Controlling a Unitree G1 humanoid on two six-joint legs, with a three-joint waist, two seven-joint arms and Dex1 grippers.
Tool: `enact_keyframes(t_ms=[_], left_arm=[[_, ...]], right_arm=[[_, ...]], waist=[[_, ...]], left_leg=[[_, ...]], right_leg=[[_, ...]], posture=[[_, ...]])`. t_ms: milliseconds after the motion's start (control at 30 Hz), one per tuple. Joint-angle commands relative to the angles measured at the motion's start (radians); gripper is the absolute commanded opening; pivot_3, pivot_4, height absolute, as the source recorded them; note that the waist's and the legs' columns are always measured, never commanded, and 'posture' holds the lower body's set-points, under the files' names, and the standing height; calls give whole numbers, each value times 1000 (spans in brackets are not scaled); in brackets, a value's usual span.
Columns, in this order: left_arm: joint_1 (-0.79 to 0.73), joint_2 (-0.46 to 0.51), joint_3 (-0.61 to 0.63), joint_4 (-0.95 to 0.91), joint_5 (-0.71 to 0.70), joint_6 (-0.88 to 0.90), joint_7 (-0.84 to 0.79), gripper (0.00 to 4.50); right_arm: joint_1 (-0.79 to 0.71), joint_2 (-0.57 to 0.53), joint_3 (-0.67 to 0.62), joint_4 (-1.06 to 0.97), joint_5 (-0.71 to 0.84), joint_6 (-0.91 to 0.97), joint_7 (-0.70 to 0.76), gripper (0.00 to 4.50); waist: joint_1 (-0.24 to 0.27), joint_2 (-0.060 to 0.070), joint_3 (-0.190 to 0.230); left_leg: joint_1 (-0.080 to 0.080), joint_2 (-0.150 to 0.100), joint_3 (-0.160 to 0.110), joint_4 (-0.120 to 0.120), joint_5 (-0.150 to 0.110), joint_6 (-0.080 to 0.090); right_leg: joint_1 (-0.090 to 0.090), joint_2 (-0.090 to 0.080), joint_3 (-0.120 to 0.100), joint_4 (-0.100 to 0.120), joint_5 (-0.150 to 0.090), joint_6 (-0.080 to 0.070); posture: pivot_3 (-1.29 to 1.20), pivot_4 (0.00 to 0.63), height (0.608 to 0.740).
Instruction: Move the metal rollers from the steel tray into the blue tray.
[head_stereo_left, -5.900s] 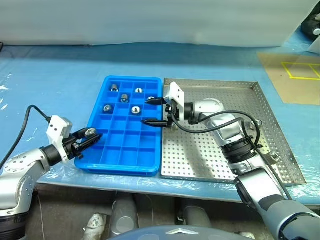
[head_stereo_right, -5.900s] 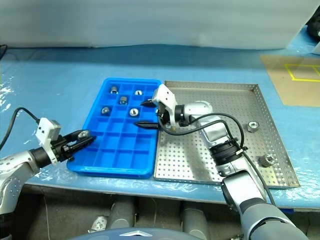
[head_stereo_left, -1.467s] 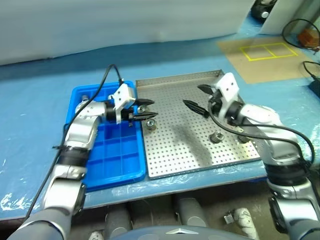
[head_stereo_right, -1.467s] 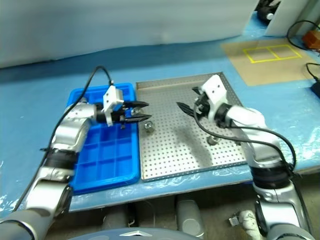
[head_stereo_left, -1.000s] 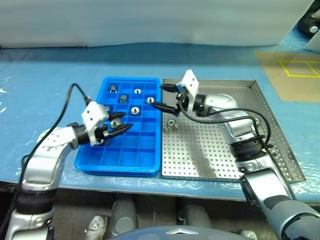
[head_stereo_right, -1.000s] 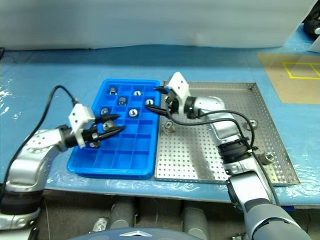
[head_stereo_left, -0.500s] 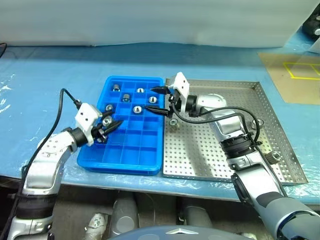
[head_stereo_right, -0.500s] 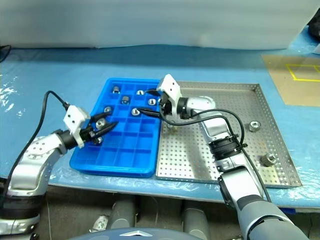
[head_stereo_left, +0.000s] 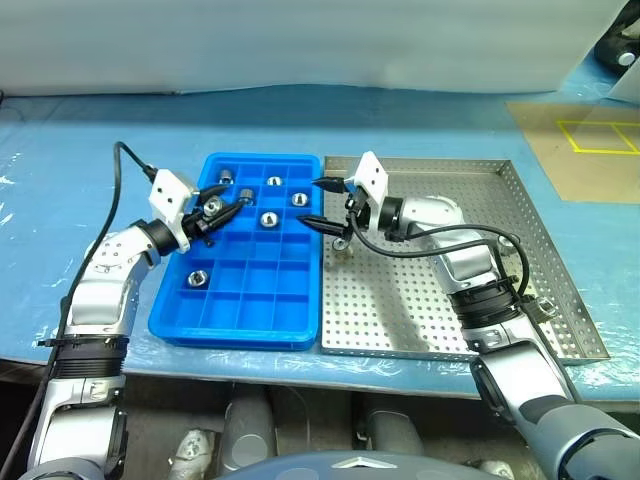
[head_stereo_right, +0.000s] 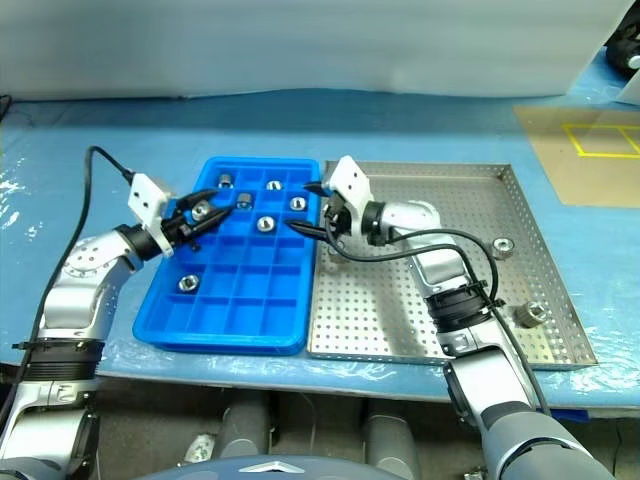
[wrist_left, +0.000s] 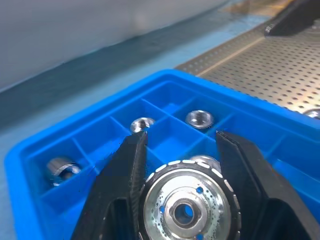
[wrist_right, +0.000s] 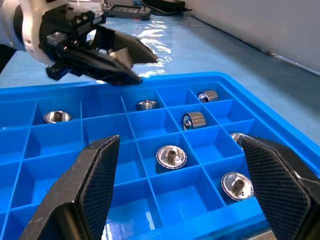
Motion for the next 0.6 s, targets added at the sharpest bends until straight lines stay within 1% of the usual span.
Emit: enact_keyframes(t_ms=[33,100,300,533,600], left_arm=[[18,11,-36,-22,1,29,-24,1844],[26,10,-41,-11,6,38,-16,1844],[7,-10,-40,116,45,-4,42,1844],[15,-27,-47,130,27,9,24,1844],[18,-30,-46,133,32,0,27,2574]], right_arm=[[5,-10,-27,-61,9,5,-15,4020],[10,-14,-28,-68,9,9,-19,4020],[12,-18,-27,-72,11,9,-30,4020],[5,-17,-26,-65,9,4,-32,4020],[5,-18,-25,-65,9,4,-33,4020]], waist=[[-1,0,0],[-1,0,0],[-2,0,0],[-1,0,0],[-1,0,0]], left_leg=[[0,1,0,0,0,0],[0,1,0,0,0,-1],[1,6,0,0,2,-3],[1,7,0,0,2,-4],[1,7,0,0,2,-4]], right_leg=[[0,1,0,0,0,0],[0,1,0,0,0,0],[0,6,1,1,0,-1],[0,7,0,2,0,-1],[0,7,0,2,0,-1]], posture=[[29,150,740],[26,150,740],[27,150,740],[29,150,740],[29,150,740]])
